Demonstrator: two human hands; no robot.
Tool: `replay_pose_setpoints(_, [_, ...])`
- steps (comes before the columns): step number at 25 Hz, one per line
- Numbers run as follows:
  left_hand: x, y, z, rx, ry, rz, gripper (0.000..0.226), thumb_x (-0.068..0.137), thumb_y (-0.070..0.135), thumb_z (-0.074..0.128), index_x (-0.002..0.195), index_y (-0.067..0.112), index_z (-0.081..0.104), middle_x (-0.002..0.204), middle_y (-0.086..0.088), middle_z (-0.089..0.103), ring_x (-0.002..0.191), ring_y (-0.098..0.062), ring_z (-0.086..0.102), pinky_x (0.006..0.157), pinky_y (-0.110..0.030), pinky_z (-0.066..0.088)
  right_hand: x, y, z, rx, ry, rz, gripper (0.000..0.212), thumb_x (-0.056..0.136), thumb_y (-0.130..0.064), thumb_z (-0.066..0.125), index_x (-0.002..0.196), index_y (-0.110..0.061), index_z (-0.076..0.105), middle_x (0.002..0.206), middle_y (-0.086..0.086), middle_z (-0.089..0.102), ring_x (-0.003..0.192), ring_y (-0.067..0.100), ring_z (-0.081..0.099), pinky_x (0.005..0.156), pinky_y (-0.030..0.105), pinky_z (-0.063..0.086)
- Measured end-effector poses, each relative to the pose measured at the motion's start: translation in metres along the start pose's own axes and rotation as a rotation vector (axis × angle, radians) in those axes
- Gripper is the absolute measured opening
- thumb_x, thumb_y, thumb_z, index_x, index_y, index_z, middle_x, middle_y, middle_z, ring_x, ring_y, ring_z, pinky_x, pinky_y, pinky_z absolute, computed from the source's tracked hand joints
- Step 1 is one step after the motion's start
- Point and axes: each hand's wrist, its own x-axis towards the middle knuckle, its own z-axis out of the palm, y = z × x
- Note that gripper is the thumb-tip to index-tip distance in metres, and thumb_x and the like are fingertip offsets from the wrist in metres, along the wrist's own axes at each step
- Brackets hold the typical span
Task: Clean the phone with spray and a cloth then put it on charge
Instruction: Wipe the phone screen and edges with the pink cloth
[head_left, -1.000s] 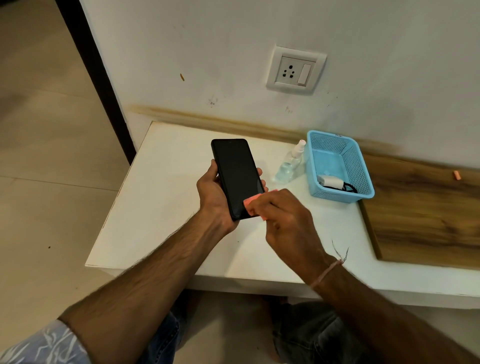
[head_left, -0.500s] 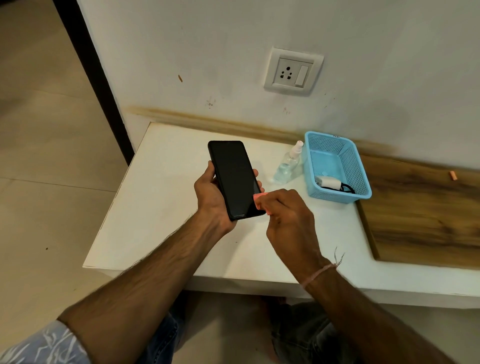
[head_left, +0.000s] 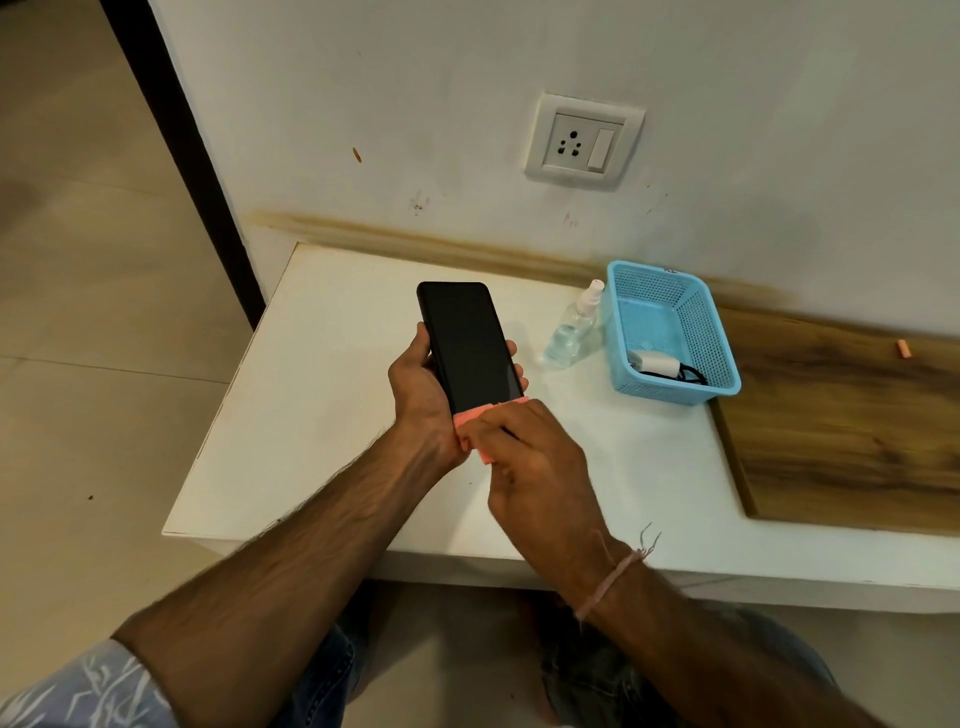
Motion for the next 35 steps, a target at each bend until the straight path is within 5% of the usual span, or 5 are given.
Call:
replay_pose_setpoints(5, [0.001, 0.001, 0.004, 0.008, -0.01, 0.003, 0.074, 0.098, 0.061, 0.032, 0.13, 0.003, 0.064, 0.109, -0.026, 0.065, 0.085, -0.038, 0.063, 0.088, -0.046, 0.05, 0.021, 0.034, -0.026, 0.004, 0.01, 0.065, 0.026, 0.073, 0.008, 0.074, 0.098, 0.002, 0.073, 0.093, 0.017, 0.071, 0.084, 0.032, 0.066, 0.079, 0.042, 0.059])
replay_pose_setpoints(21, [0.001, -0.001, 0.002, 0.02, -0.008, 0.021, 0.076, 0.098, 0.062, 0.031, 0.133, 0.002, 0.061, 0.106, -0.025, 0.067, 0.083, -0.038, 0.064, 0.083, -0.045, 0.052, 0.005, 0.009, -0.015, -0.016, -0.04, -0.109, 0.026, 0.065, 0.004, 0.079, 0.09, -0.001, 0.074, 0.084, 0.012, 0.072, 0.072, 0.025, 0.069, 0.069, 0.033, 0.058])
replay_pose_setpoints(26, [0.001, 0.004, 0.005, 0.019, 0.014, 0.002, 0.072, 0.098, 0.062, 0.032, 0.126, 0.004, 0.067, 0.109, -0.025, 0.066, 0.085, -0.038, 0.063, 0.088, -0.046, 0.049, 0.023, 0.024, -0.018, -0.013, 0.031, 0.138, 0.03, 0.068, 0.012, 0.076, 0.095, 0.001, 0.073, 0.089, 0.017, 0.07, 0.08, 0.034, 0.066, 0.074, 0.044, 0.06])
replay_pose_setpoints(30, [-0.002, 0.002, 0.006, 0.041, 0.024, 0.007, 0.074, 0.099, 0.061, 0.032, 0.135, 0.003, 0.06, 0.112, -0.026, 0.064, 0.088, -0.038, 0.062, 0.084, -0.044, 0.052, 0.01, 0.01, -0.016, 0.014, -0.084, -0.066, 0.032, 0.065, 0.007, 0.08, 0.096, -0.001, 0.073, 0.09, 0.014, 0.072, 0.081, 0.029, 0.068, 0.08, 0.037, 0.056])
replay_pose_setpoints(35, [-0.004, 0.002, 0.012, 0.074, 0.051, -0.005, 0.072, 0.1, 0.06, 0.031, 0.136, 0.005, 0.06, 0.124, -0.027, 0.062, 0.09, -0.034, 0.065, 0.081, -0.04, 0.056, 0.029, 0.028, -0.021, -0.01, 0.037, 0.111, 0.026, 0.069, 0.009, 0.077, 0.093, 0.002, 0.073, 0.091, 0.018, 0.071, 0.082, 0.034, 0.066, 0.08, 0.042, 0.058])
